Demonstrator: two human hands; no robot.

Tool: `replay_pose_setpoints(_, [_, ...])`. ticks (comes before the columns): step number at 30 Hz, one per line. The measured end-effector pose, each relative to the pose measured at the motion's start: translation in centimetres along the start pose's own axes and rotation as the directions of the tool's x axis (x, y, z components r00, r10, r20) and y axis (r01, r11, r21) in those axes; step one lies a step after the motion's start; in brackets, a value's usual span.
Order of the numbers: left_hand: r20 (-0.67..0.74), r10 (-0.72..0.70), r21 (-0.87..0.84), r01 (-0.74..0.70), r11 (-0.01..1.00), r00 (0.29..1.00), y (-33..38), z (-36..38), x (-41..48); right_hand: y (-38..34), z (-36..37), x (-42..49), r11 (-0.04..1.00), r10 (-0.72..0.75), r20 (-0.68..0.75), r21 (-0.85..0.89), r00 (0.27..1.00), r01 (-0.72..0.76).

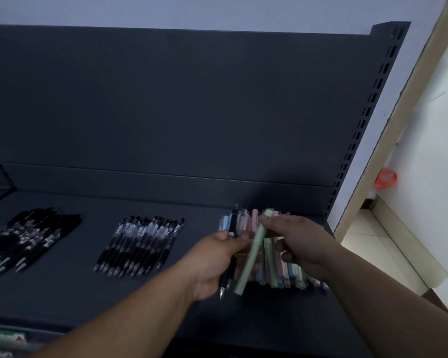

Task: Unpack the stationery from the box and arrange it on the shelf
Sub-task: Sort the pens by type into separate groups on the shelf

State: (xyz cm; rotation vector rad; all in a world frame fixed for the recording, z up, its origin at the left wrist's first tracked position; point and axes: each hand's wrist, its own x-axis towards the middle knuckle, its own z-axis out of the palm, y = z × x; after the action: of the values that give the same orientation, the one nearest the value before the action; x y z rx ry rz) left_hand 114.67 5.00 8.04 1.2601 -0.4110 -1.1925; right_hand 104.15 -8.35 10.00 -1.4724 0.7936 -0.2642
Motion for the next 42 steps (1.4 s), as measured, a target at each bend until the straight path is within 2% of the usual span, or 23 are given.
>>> replay_pose_setpoints(3, [-0.185,-0.002,-0.080,-0.013,0.997,0.983,0.1,-0.8,0.5,-0.4,-1.2,0.2,0.999,0.007,-0.041,-0.040,0.999,-0.009])
replay_pose_setpoints(6, [-0.268,-0.004,-0.027,-0.004,1.000,0.963,0.3,-1.4,0.5,-0.3,-1.9,1.3,0.968,-0.086,-0.166,-0.249,0.982,0.043])
replay_pose_setpoints(10, [-0.208,-0.008,-0.075,-0.007,0.997,0.978,0.3,-1.0,0.3,0.0,-1.7,3.1,0.883,-0.233,-0.280,-0.463,0.931,0.081])
replay_pose_setpoints(15, [-0.111,0.015,-0.058,-0.022,0.998,0.994,0.1,-1.4,0.0,0.7,-0.8,3.3,0.631,-0.350,-0.164,-0.769,0.922,0.103])
replay_pose_setpoints(19, [-0.077,0.010,-0.002,-0.010,1.000,0.997,0.0,-1.7,-0.1,0.9,-0.5,3.1,0.556,-0.376,-0.111,-0.821,0.920,0.128])
replay_pose_setpoints(23, [-0.062,0.008,0.051,-0.005,0.999,0.998,-0.1,-1.5,-0.2,0.9,0.1,2.9,0.526,-0.472,-0.087,-0.826,0.878,0.201])
replay_pose_setpoints(26, [-0.053,0.022,0.062,-0.019,0.998,0.998,0.0,-1.3,-0.2,0.4,1.2,2.5,0.542,-0.509,-0.058,-0.797,0.859,0.267])
replay_pose_setpoints(29, [-0.018,0.030,0.086,-0.028,0.996,0.999,0.0,-1.3,-0.2,0.0,2.2,2.1,0.625,-0.445,-0.045,-0.730,0.894,0.275])
replay_pose_setpoints(30, [0.002,0.034,0.096,-0.034,0.995,0.999,0.0,-1.3,-0.3,0.0,2.5,2.2,0.703,-0.391,-0.050,-0.661,0.919,0.263])
replay_pose_setpoints(32, [0.036,0.045,0.108,-0.049,0.993,0.998,0.1,-1.4,-0.6,-0.1,3.2,2.1,0.888,-0.250,-0.028,-0.405,0.968,0.218])
replay_pose_setpoints(34, [0.025,0.052,0.088,-0.054,0.995,0.998,0.2,-1.7,-0.9,-0.4,4.0,1.9,0.973,-0.140,0.035,-0.178,0.989,0.144])
replay_pose_setpoints(36, [-0.027,0.063,0.093,-0.060,0.994,0.998,0.1,-2.3,-1.1,-0.5,4.5,1.9,0.989,-0.103,0.061,-0.100,0.993,0.108])
replay_pose_setpoints(39, [-0.214,0.104,0.151,-0.073,0.986,0.971,0.4,-4.4,-1.4,-0.5,5.3,2.4,0.990,-0.087,0.042,-0.109,0.995,0.091])
replay_pose_setpoints(42, [-0.400,0.179,0.373,-0.019,0.928,0.899,1.2,-8.0,-1.4,-0.2,6.4,3.0,0.986,-0.101,0.030,-0.133,0.994,0.104])
